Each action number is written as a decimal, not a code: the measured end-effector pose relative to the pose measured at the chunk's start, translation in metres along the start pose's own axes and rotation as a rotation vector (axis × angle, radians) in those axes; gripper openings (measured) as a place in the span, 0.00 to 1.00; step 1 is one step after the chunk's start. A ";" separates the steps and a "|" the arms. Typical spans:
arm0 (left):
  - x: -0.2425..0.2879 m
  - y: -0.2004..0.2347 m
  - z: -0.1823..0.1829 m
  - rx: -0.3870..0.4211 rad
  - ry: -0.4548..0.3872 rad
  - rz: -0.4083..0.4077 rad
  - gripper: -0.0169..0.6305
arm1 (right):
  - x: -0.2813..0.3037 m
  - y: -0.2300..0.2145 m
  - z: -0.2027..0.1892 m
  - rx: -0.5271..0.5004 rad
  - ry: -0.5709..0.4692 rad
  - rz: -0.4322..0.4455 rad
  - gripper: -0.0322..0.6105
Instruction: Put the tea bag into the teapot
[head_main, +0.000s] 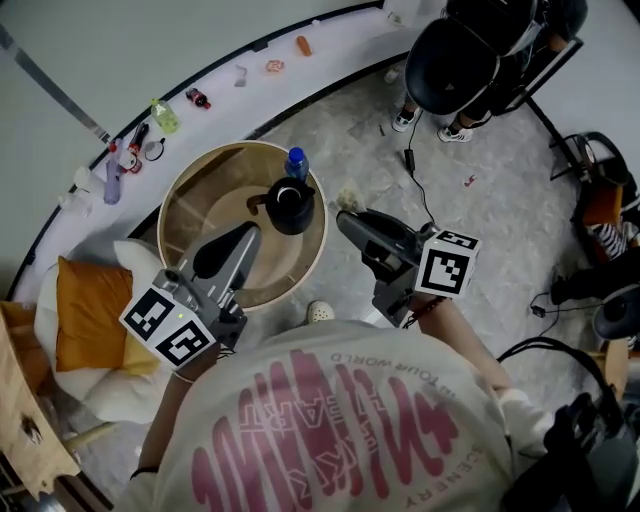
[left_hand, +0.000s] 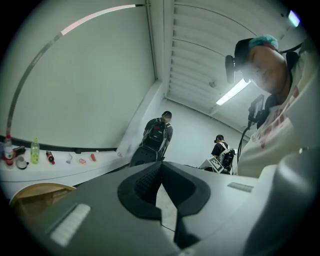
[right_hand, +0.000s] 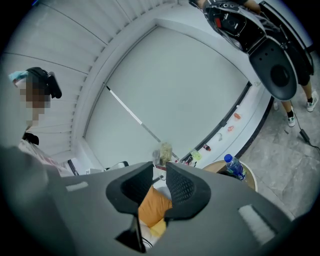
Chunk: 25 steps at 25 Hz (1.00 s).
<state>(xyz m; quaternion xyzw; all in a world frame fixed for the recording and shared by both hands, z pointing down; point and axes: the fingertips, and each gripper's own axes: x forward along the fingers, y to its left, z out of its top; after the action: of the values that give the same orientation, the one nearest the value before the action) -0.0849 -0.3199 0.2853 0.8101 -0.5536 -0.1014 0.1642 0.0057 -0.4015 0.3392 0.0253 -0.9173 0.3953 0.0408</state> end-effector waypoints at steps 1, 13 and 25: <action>0.002 0.003 0.000 -0.002 -0.004 0.011 0.05 | 0.002 -0.004 0.002 0.001 0.011 0.007 0.18; 0.015 0.020 0.002 -0.005 -0.072 0.161 0.05 | 0.025 -0.043 0.003 0.019 0.132 0.059 0.18; -0.007 0.049 -0.019 0.053 -0.036 0.322 0.05 | 0.072 -0.098 -0.019 0.012 0.271 0.007 0.18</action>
<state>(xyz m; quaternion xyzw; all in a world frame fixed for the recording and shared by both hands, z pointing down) -0.1228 -0.3263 0.3214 0.7129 -0.6817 -0.0735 0.1473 -0.0567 -0.4563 0.4298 -0.0315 -0.9011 0.4006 0.1629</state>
